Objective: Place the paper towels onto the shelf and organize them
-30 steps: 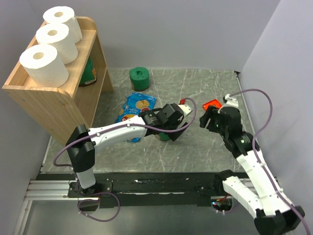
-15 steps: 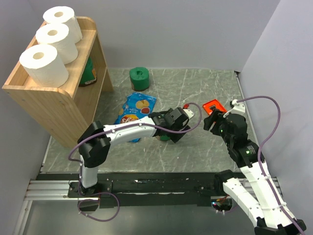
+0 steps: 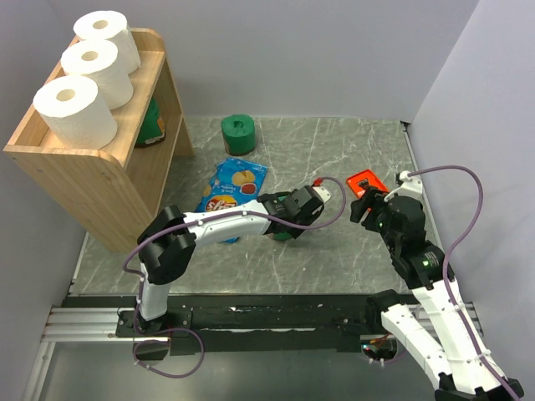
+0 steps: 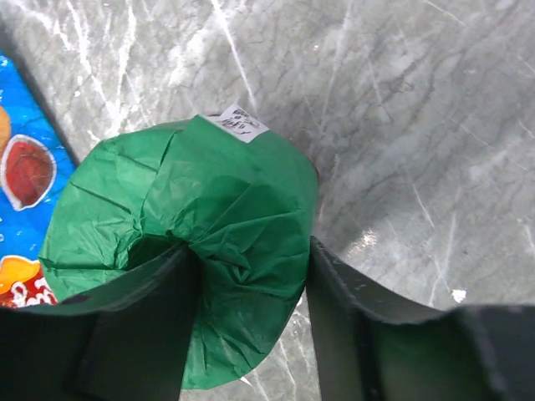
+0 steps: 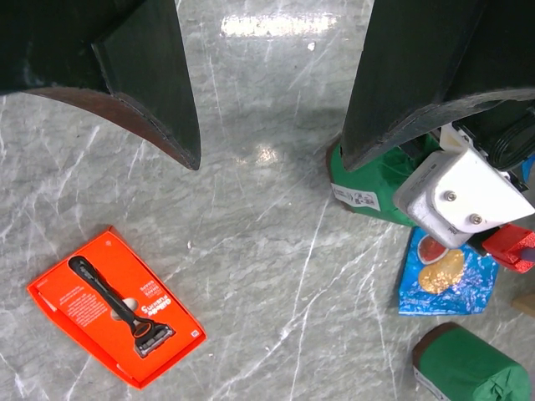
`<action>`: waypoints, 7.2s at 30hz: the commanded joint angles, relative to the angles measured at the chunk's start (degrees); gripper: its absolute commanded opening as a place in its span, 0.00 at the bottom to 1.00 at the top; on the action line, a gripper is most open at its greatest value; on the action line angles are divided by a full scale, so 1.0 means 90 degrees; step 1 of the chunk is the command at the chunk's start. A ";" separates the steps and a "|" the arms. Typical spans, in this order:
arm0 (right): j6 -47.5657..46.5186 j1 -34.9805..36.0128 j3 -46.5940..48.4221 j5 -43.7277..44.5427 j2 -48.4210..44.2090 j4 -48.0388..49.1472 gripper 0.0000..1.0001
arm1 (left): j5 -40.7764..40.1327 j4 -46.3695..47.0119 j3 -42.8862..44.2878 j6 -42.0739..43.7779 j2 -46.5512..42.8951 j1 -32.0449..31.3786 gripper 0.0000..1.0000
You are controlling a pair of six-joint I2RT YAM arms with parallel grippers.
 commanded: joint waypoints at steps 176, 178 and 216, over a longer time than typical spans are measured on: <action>0.1038 0.0262 0.3205 -0.1725 0.5616 0.1590 0.99 | 0.0785 0.1796 -0.3378 -0.0351 -0.6835 0.1762 0.96; 0.0999 0.0311 0.3672 -0.1705 0.5989 0.1716 0.99 | 0.0912 0.1885 -0.3555 -0.0643 -0.6836 0.1762 0.96; 0.1702 0.1132 0.9581 -0.0914 1.2249 0.4060 0.96 | 0.1606 0.2061 -0.3888 -0.0245 -0.7529 0.1801 0.96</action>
